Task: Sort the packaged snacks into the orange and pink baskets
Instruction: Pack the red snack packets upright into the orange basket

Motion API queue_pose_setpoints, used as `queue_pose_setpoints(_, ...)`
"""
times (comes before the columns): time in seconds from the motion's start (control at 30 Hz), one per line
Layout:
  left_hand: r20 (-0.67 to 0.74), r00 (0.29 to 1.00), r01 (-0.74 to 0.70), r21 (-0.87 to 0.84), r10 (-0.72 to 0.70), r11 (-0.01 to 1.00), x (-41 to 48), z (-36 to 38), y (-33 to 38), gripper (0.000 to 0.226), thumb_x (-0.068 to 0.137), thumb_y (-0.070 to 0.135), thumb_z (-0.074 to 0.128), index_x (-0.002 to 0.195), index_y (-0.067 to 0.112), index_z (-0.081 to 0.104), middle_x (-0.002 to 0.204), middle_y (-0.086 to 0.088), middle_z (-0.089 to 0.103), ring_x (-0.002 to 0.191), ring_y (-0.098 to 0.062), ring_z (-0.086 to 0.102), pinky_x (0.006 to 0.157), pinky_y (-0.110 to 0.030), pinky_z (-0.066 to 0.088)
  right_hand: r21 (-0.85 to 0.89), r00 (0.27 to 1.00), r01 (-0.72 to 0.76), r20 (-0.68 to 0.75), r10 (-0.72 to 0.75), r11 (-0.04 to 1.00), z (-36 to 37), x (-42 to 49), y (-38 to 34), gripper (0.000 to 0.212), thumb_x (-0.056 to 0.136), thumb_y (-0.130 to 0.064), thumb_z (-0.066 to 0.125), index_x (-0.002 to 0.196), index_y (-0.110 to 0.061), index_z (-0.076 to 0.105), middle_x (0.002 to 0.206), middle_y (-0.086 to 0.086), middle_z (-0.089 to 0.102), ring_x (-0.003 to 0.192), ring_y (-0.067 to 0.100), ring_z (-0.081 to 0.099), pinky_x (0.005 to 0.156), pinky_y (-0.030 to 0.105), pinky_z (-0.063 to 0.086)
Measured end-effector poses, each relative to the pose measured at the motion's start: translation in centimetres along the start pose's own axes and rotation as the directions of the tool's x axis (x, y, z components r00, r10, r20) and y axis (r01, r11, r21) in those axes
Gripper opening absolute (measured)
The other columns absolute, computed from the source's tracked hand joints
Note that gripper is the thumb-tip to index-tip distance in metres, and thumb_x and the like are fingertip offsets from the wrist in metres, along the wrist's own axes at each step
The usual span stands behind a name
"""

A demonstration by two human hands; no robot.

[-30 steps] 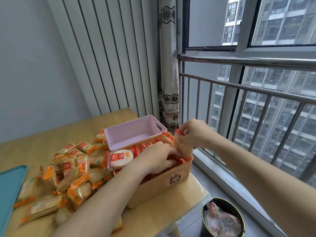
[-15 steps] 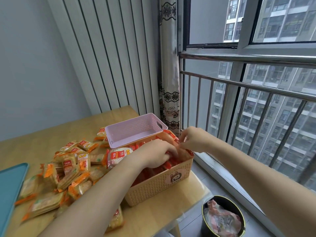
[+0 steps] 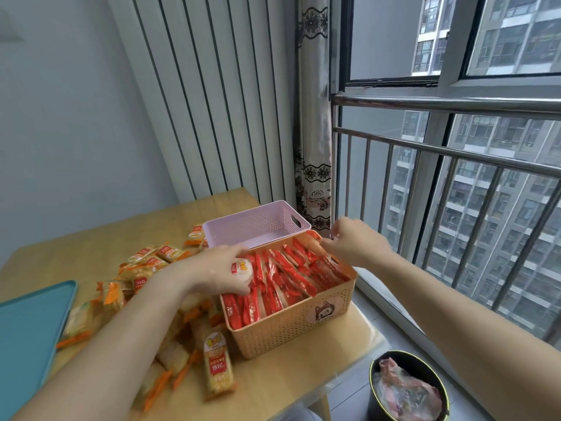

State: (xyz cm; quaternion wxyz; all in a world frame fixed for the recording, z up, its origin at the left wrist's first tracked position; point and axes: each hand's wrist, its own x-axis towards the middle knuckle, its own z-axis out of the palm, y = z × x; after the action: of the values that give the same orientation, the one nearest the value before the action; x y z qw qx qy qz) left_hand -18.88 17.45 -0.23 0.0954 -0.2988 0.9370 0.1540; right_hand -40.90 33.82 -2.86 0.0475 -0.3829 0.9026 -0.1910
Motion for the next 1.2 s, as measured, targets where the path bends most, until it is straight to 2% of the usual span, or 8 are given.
queue_pose_setpoints(0.17,-0.194,0.981,-0.022,0.030,0.027,0.999,-0.5,1.1,-1.1,0.089,0.070,0.040,0.080,0.148,0.033,0.038,0.146,0.008,0.049,0.124,-0.014,0.051,0.095,-0.033,0.051,0.205,0.996,0.086,-0.052,-0.077,0.975,-0.8,0.2,-2.8,0.019,0.092,-0.028,0.059,0.093,-0.012,0.069,0.086,0.003,0.070,0.078,0.017,0.066,0.070,0.038,0.059)
queue_pose_setpoints(0.37,-0.497,0.859,-0.212,-0.122,0.125,0.970,-0.7,0.8,1.4,0.099,0.065,0.060,0.078,0.148,0.040,0.027,0.131,0.012,0.040,0.123,-0.015,0.050,0.095,-0.042,0.053,0.584,0.939,-0.029,0.294,-0.178,0.811,-1.2,-0.8,-5.8,0.043,0.098,-0.048,0.058,0.108,-0.009,0.071,0.093,0.007,0.077,0.072,0.019,0.070,0.066,0.033,0.057)
queue_pose_setpoints(0.5,-0.547,0.830,-0.310,-0.290,0.109,0.905,0.4,1.1,4.1,0.110,0.064,0.065,0.082,0.152,0.037,0.022,0.135,0.009,0.040,0.122,-0.013,0.050,0.098,-0.041,0.052,0.639,0.917,0.041,0.281,-0.283,0.768,-2.2,-0.8,-6.4,0.014,0.094,-0.020,0.070,0.106,-0.014,0.070,0.093,0.009,0.075,0.076,0.023,0.074,0.072,0.037,0.059)
queue_pose_setpoints(0.67,-0.643,0.764,-0.439,-0.451,0.059,0.777,2.5,0.8,4.5,0.035,0.079,0.029,0.082,0.108,0.028,0.062,0.101,0.012,0.068,0.092,-0.010,0.066,0.081,-0.031,0.057,0.698,0.912,0.066,0.248,-0.327,0.713,-4.3,0.5,-3.8,0.021,0.096,-0.009,0.063,0.114,-0.018,0.067,0.114,0.016,0.072,0.105,0.035,0.071,0.095,0.051,0.056)
queue_pose_setpoints(0.8,-0.732,0.680,-0.451,-0.378,0.036,0.808,4.0,1.5,6.5,0.027,0.080,0.028,0.082,0.088,0.031,0.057,0.087,0.013,0.067,0.081,0.001,0.063,0.066,-0.019,0.052,0.706,0.976,-0.136,0.217,-0.029,0.695,-4.4,1.2,-3.3,0.032,0.101,-0.018,0.049,0.127,-0.002,0.062,0.100,0.027,0.070,0.074,0.027,0.061,0.060,0.038,0.059)
queue_pose_setpoints(0.9,-0.700,0.706,-0.459,-0.339,0.106,0.821,5.8,2.4,7.9,0.026,0.081,0.029,0.080,0.089,0.029,0.055,0.091,0.010,0.063,0.084,-0.005,0.063,0.072,-0.032,0.057,0.740,0.950,-0.252,0.311,0.015,0.624,-4.2,2.0,-2.9,0.045,0.098,-0.037,0.058,0.113,0.004,0.068,0.082,0.017,0.073,0.066,0.025,0.069,0.058,0.032,0.059)
queue_pose_setpoints(1.03,-0.534,0.812,-0.478,-0.373,0.237,0.795,7.7,2.4,7.5,0.019,0.088,0.043,0.074,0.098,0.030,0.066,0.100,0.015,0.068,0.093,0.000,0.064,0.082,-0.025,0.055,0.574,0.982,-0.130,0.189,0.024,0.808,-4.8,3.8,-1.9,0.018,0.093,-0.016,0.063,0.101,-0.001,0.070,0.096,0.019,0.076,0.079,0.025,0.077,0.070,0.038,0.065)
queue_pose_setpoints(1.2,-0.336,0.892,-0.325,-0.011,0.302,0.946,10.2,3.1,6.0,0.036,0.086,0.023,0.053,0.112,0.042,0.070,0.111,0.011,0.074,0.110,-0.017,0.064,0.092,-0.040,0.055,0.342,0.983,0.012,0.169,-0.074,0.940,-4.9,5.3,-1.1,0.015,0.095,-0.011,0.059,0.102,-0.004,0.070,0.099,0.019,0.072,0.089,0.029,0.076,0.075,0.044,0.065)
